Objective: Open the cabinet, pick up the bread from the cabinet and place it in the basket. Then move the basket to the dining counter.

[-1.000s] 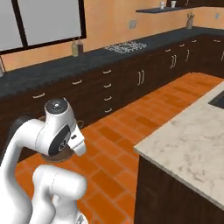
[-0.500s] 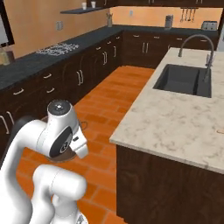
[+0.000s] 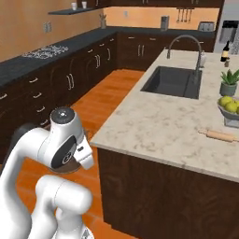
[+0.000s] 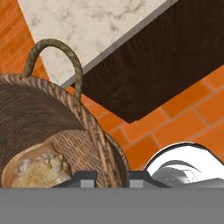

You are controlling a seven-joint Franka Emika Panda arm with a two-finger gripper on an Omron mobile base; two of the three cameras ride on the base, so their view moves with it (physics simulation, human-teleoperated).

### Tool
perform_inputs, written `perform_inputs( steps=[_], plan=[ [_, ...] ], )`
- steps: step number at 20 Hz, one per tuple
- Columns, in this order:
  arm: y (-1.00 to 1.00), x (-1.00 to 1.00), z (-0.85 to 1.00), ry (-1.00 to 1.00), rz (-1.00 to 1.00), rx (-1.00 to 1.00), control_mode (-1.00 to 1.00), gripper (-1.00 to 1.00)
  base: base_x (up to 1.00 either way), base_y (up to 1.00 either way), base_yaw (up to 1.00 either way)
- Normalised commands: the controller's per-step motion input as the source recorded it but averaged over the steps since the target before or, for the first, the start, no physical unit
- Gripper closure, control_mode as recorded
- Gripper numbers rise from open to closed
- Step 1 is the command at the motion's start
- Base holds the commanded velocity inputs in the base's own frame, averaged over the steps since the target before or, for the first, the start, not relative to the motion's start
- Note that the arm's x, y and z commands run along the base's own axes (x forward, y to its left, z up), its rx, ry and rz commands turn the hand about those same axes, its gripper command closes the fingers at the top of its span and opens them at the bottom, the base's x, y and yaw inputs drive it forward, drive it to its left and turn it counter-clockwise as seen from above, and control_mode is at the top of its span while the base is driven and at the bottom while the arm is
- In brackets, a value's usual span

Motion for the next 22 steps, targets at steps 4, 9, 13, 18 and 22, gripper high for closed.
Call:
perform_inputs(
  steps=[4, 9, 13, 18, 22],
  plan=[
    [0.0, 0.0, 0.0, 0.0, 0.0, 0.0, 1.0, 1.0, 0.09, -1.0, -0.1],
    [0.0, 0.0, 0.0, 0.0, 0.0, 0.0, 1.0, 1.0, 0.28, -1.0, -0.13],
    [0.0, 0.0, 0.0, 0.0, 0.0, 0.0, 1.0, 1.0, 0.31, -1.0, -0.13],
    [0.0, 0.0, 0.0, 0.0, 0.0, 0.0, 1.0, 1.0, 0.01, -1.0, -0.1],
    [0.0, 0.0, 0.0, 0.0, 0.0, 0.0, 1.0, 1.0, 0.02, -1.0, -0.08]
  ],
)
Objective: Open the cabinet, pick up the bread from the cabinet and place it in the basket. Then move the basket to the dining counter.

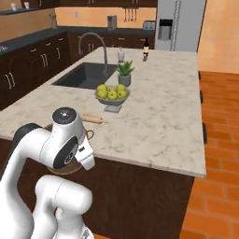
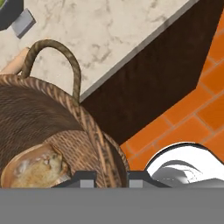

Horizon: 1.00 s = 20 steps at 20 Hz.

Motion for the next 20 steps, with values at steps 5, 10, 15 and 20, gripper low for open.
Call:
perform_inputs(
  steps=[5, 10, 15, 20],
  plan=[
    [0.0, 0.0, 0.0, 0.0, 0.0, 0.0, 1.0, 1.0, 0.22, -0.84, -0.02],
    [0.0, 0.0, 0.0, 0.0, 0.0, 0.0, 1.0, 1.0, 0.48, -0.56, 0.0],
    [0.0, 0.0, 0.0, 0.0, 0.0, 0.0, 1.0, 1.0, 0.04, -0.38, 0.0],
    [0.0, 0.0, 0.0, 0.0, 0.0, 0.0, 1.0, 1.0, 0.45, -0.15, 0.0]
  ],
)
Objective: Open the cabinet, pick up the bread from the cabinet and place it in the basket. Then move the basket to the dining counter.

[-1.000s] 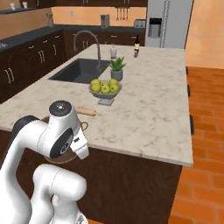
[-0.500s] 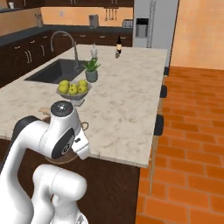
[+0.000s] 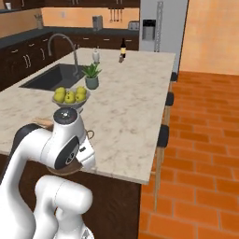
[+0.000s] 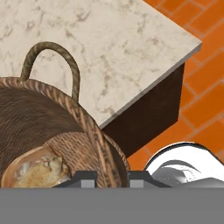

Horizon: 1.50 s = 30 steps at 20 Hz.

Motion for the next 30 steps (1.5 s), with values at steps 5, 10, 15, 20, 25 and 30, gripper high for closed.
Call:
perform_inputs(
  steps=[5, 10, 15, 20, 25, 30],
  plan=[
    [0.0, 0.0, 0.0, 0.0, 0.0, 0.0, 1.0, 1.0, 0.31, -0.13, 0.0],
    [0.0, 0.0, 0.0, 0.0, 0.0, 0.0, 1.0, 1.0, 0.37, -0.01, 0.0],
    [0.0, 0.0, 0.0, 0.0, 0.0, 0.0, 1.0, 1.0, 0.33, 0.0, 0.01],
    [0.0, 0.0, 0.0, 0.0, 0.0, 0.0, 1.0, 1.0, 0.0, 0.0, 0.0],
    [0.0, 0.0, 0.0, 0.0, 0.0, 0.0, 1.0, 1.0, 0.04, 0.0, 0.0],
    [0.0, 0.14, 0.0, 0.0, 0.0, 0.0, -1.0, 1.0, 0.18, 0.0, 0.0]
  ],
)
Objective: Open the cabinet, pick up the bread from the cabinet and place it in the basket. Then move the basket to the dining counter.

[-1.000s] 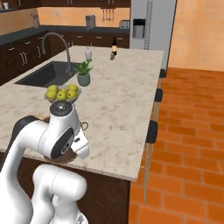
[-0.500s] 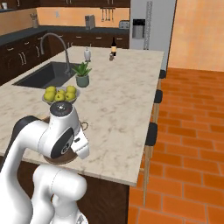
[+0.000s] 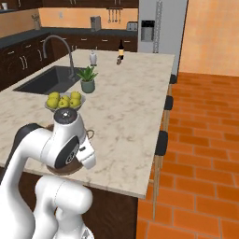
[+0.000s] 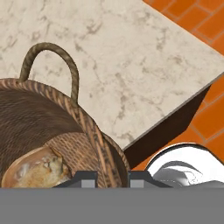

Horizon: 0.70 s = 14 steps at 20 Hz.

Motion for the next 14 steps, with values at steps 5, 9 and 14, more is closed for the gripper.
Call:
perform_inputs(
  steps=[5, 9, 14],
  plan=[
    [0.0, 1.0, 0.0, -0.01, 0.0, 0.0, -1.0, 1.0, 0.0, 0.0, 0.0],
    [0.0, 1.0, 0.03, 0.0, 0.0, 0.0, -1.0, 1.0, 0.0, 0.0, 0.0],
    [0.0, 1.0, 0.0, 0.0, 0.0, 0.0, -1.0, 1.0, 0.0, 0.0, 0.0]
  ],
)
